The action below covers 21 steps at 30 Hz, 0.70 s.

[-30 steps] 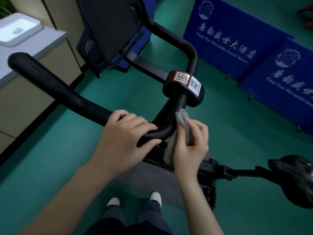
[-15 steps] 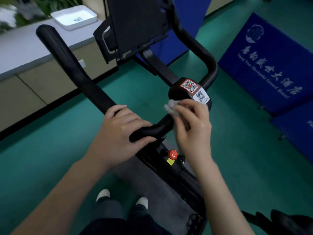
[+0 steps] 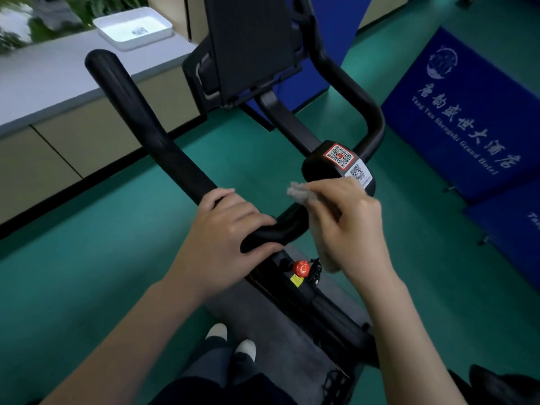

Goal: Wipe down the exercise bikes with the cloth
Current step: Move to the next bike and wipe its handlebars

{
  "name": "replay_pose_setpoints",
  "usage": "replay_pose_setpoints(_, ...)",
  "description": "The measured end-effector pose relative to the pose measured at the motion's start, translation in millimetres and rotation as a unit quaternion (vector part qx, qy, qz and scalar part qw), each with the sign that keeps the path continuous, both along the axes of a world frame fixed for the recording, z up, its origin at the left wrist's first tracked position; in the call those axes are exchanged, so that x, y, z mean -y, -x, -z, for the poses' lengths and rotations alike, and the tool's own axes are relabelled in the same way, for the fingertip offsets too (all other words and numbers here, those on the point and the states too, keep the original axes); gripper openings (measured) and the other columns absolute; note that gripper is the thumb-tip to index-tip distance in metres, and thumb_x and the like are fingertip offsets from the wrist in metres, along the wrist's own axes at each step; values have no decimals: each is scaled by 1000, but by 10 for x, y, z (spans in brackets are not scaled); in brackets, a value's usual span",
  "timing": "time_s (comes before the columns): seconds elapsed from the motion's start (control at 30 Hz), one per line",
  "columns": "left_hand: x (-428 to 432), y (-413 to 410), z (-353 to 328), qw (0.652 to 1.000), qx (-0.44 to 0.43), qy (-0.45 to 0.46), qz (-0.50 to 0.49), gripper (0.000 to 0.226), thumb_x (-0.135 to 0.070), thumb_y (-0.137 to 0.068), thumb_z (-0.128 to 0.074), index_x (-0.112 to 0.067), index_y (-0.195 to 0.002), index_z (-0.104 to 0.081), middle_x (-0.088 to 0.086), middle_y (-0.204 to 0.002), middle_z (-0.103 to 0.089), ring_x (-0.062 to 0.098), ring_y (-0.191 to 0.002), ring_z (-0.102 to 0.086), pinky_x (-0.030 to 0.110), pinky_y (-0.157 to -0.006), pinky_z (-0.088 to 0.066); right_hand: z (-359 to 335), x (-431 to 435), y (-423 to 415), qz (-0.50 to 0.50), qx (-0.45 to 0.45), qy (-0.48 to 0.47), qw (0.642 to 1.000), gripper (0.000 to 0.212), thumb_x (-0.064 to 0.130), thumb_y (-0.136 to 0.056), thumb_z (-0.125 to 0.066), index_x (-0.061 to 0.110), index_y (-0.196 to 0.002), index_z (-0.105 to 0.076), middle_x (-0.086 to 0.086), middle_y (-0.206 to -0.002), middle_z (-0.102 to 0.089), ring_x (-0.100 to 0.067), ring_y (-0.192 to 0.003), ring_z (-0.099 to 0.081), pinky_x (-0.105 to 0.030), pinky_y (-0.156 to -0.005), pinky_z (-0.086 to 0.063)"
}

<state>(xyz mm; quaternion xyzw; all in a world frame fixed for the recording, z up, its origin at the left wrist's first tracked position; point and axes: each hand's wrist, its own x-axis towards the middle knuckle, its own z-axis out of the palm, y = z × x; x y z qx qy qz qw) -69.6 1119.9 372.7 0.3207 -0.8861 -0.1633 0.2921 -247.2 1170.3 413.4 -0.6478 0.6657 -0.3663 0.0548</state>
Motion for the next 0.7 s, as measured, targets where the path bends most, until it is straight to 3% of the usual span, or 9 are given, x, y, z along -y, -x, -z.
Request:
replay_pose_setpoints(0.1, 8, -7, 18, 1000, -6, -4, 3, 32, -51, -81, -61, -23, -92, -71, -14, -82, -63, 9, -84, -56, 27, -105, -23, -199, 184, 111, 18, -50, -10, 999, 15, 10, -89, -59, 14, -95, -73, 9, -93, -69, -14, -92, -56, -25, -85, -43)
replay_pose_setpoints(0.2, 33, -19, 33, 1000, -12, 2, 10, 36, -54, -82, -58, -22, -92, -71, -13, -82, -63, 10, -85, -56, 27, -105, -23, -284, 492, 225, -20, -154, -168, 973, 16, 14, -87, -57, 16, -97, -70, -4, -92, -69, -25, -94, -59, -37, -81, -47)
replay_pose_setpoints(0.3, 51, -26, 51, 1000, -27, 2, 13, 41, -57, -81, -55, -19, -89, -70, -11, -80, -63, 10, -86, -55, 26, -106, -23, -261, 595, 223, -93, -222, -268, 933, 18, 13, -88, -56, 14, -101, -69, -5, -97, -70, -23, -96, -61, -18, -80, -39)
replay_pose_setpoints(0.4, 77, -38, 58, 999, -41, -3, 8, 43, -58, -79, -56, -16, -84, -67, -9, -79, -61, 11, -86, -54, 24, -108, -21, -318, 559, 150, -125, -184, -294, 930, 16, 10, -89, -59, 13, -100, -70, -1, -89, -67, -17, -90, -60, -3, -72, -32)
replay_pose_setpoints(0.53, 78, -40, 52, 999, -47, -6, -7, 46, -59, -75, -60, -13, -82, -62, -6, -79, -56, 12, -86, -50, 22, -109, -19, -293, 596, 7, -188, -153, -339, 909, 14, 17, -88, -61, 20, -97, -70, -1, -84, -71, -17, -82, -63, -29, -80, -48)
replay_pose_setpoints(0.7, 59, -36, 34, 999, -30, -1, -22, 49, -61, -74, -59, -13, -82, -56, -6, -78, -52, 12, -84, -48, 25, -108, -21, -298, 608, 11, -229, -123, -340, 904, 12, 18, -88, -64, 19, -98, -71, 2, -85, -72, -11, -83, -64, -28, -81, -47)
